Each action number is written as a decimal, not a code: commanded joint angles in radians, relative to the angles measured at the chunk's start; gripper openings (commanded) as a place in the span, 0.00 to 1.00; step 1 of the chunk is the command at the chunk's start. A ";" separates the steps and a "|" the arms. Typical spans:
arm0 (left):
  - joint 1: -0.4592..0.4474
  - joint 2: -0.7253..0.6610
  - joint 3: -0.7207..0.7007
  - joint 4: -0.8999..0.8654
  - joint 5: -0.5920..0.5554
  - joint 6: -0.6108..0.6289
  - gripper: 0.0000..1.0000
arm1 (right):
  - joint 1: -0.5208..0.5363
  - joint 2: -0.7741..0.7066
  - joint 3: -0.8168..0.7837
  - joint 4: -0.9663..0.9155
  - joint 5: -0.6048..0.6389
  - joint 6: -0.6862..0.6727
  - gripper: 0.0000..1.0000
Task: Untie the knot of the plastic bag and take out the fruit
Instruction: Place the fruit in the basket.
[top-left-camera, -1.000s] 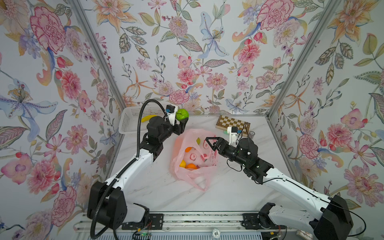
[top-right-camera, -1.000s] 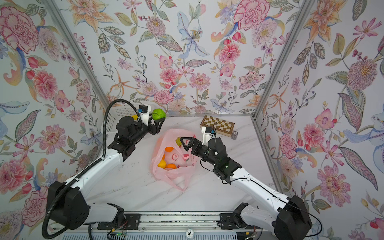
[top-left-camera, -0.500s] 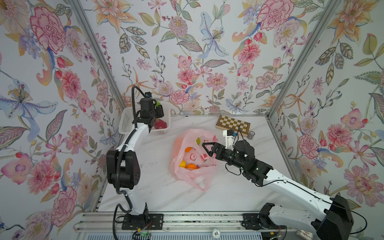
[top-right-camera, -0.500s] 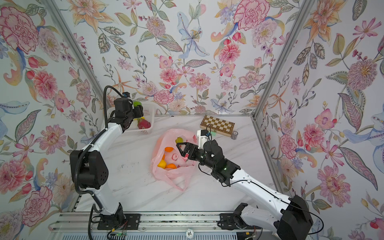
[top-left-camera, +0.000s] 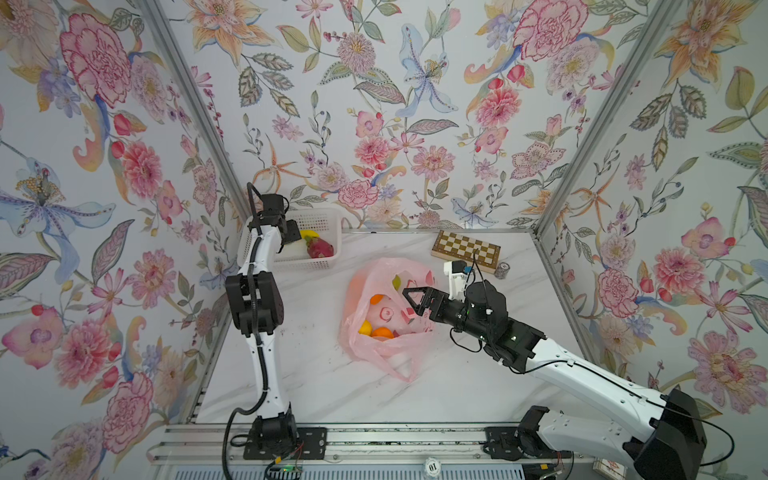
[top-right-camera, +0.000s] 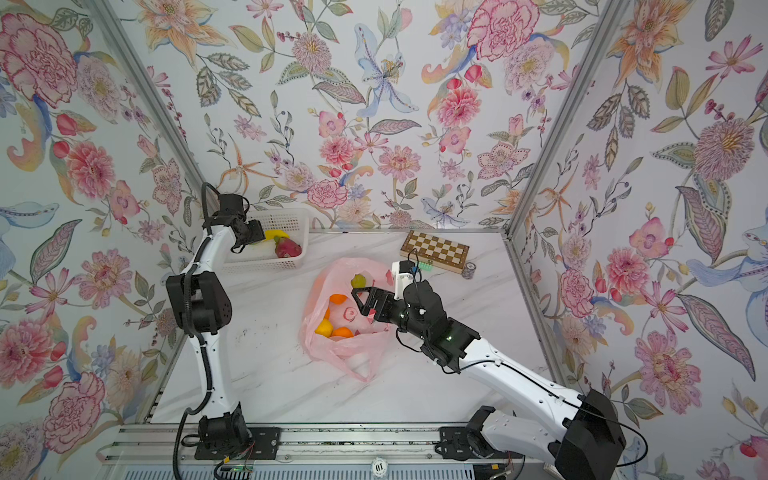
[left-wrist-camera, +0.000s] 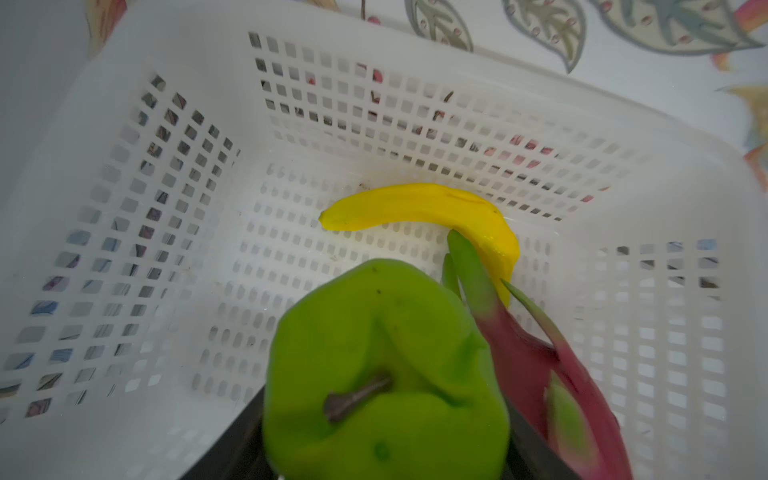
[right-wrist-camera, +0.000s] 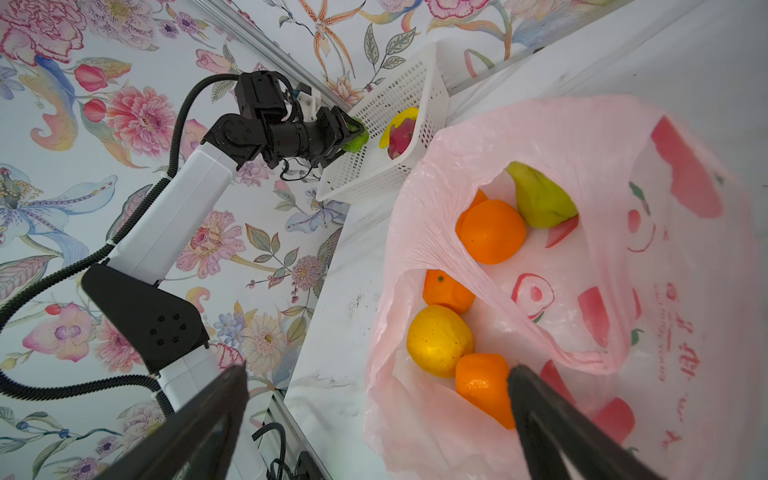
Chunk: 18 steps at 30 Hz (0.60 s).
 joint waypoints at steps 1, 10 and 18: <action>-0.001 0.052 0.047 -0.103 0.025 0.000 0.39 | 0.008 0.005 0.027 -0.022 0.022 -0.021 0.99; -0.001 0.074 0.005 -0.080 0.021 0.007 0.70 | 0.017 -0.001 0.031 -0.037 0.030 -0.022 0.99; 0.000 -0.030 -0.078 -0.015 0.038 0.003 0.91 | 0.027 -0.003 0.036 -0.043 0.040 -0.025 0.99</action>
